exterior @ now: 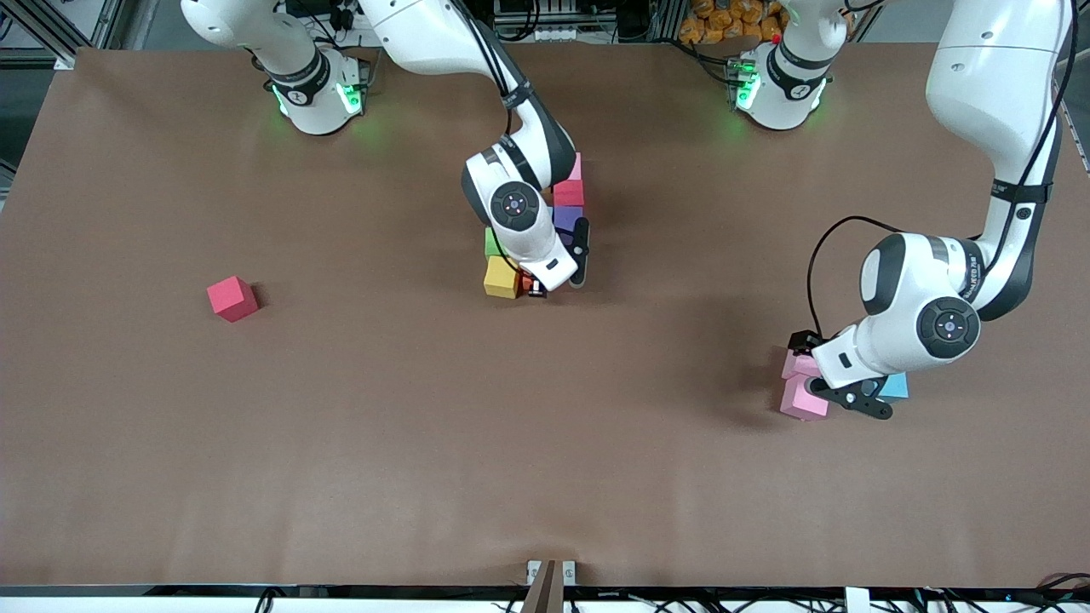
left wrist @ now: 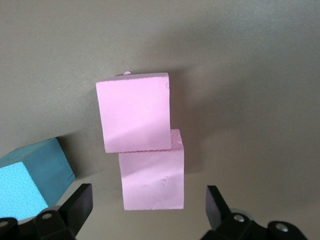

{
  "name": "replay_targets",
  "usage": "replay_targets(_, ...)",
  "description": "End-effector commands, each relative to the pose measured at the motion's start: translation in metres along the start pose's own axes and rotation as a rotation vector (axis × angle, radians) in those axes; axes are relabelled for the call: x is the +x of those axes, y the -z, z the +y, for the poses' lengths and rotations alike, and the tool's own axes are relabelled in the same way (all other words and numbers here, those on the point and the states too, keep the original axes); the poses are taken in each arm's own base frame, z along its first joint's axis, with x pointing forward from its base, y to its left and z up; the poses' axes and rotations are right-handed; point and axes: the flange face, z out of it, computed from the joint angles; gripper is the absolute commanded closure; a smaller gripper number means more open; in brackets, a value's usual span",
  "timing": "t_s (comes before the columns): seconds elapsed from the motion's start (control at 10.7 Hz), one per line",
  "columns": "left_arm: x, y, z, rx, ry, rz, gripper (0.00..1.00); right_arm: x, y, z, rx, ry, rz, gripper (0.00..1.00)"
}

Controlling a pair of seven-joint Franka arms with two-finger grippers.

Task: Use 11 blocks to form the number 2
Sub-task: 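Grasp the top pink cube with the left gripper while the right holds orange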

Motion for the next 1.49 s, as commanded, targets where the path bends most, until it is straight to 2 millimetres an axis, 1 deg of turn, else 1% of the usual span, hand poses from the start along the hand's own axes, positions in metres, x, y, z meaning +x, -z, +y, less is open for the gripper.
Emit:
replay_targets(0.0,0.006,-0.002,-0.002,-0.054,0.014,0.023,0.0,-0.007,0.002,-0.006,-0.017,0.037,-0.005,0.8)
replay_targets(0.09,0.006,-0.002,-0.008,-0.05,0.018,0.027,0.0,-0.011,0.0,-0.006,-0.014,0.055,-0.009,0.8)
replay_targets(0.19,0.006,-0.005,-0.009,-0.052,0.022,0.028,0.0,-0.013,0.0,-0.006,-0.017,0.056,-0.008,0.8)
replay_targets(0.28,0.006,-0.011,-0.007,-0.056,0.023,0.018,0.0,-0.013,0.0,-0.006,-0.016,0.059,-0.007,0.8)
replay_targets(0.37,0.005,-0.023,-0.007,-0.062,0.033,0.0,0.0,-0.013,0.001,-0.005,-0.017,0.067,-0.008,0.8)
replay_targets(0.56,0.002,-0.029,-0.008,-0.059,0.034,-0.015,0.0,-0.016,0.002,-0.001,-0.022,0.087,-0.007,0.8)
replay_targets(0.65,0.001,-0.036,-0.009,-0.062,0.032,-0.026,0.0,-0.017,0.003,0.0,-0.023,0.093,-0.007,0.8)
replay_targets(0.93,0.001,-0.041,-0.012,-0.042,0.016,-0.037,0.0,-0.019,0.004,0.003,-0.025,0.095,-0.007,0.8)
replay_targets(1.03,0.001,-0.043,-0.012,-0.04,0.011,-0.038,0.0,-0.022,0.004,0.007,-0.025,0.106,-0.007,0.81)
replay_targets(1.12,0.002,-0.042,-0.014,-0.039,0.008,-0.037,0.01,-0.026,0.002,0.008,-0.022,0.111,-0.012,0.81)
replay_targets(1.4,0.002,-0.045,-0.015,-0.032,0.0,-0.04,0.11,-0.029,0.002,0.01,-0.028,0.108,-0.015,0.81)
